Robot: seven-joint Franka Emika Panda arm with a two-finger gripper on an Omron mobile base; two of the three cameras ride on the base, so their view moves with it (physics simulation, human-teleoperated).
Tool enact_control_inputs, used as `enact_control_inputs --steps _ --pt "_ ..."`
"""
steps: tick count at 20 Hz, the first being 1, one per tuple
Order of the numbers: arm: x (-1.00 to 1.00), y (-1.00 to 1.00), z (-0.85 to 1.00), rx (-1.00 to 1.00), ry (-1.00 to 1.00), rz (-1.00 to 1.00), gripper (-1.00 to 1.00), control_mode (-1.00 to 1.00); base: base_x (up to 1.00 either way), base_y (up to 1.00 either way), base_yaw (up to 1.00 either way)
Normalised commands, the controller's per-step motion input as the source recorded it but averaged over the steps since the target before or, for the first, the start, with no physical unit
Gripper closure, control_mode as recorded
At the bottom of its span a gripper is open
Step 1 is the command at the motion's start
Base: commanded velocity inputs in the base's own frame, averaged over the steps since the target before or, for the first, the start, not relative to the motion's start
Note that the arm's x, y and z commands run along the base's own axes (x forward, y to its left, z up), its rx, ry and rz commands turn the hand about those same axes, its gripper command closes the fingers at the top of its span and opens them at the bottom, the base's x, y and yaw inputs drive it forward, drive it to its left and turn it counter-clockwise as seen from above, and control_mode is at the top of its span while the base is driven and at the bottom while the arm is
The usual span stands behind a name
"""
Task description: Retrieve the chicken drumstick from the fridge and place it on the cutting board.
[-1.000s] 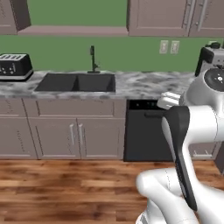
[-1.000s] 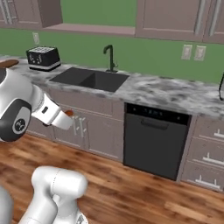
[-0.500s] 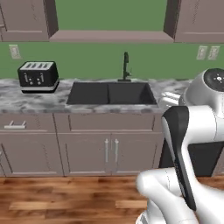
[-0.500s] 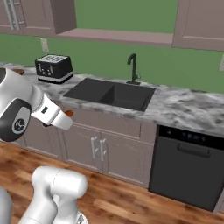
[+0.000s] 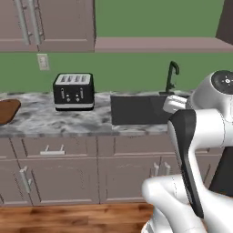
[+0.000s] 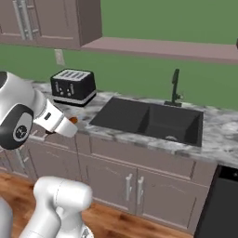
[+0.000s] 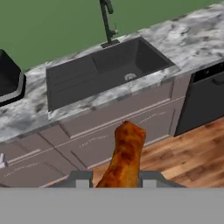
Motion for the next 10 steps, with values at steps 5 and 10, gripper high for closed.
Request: enact_control_inputs --steps 5,10 --pt "0.00 0.00 0.00 0.00 0.00 0.00 1.00 1.00 0.63 1.00 -0.02" --pt "0.00 0.00 0.00 0.00 0.00 0.00 1.00 1.00 0.56 1.00 -0.01"
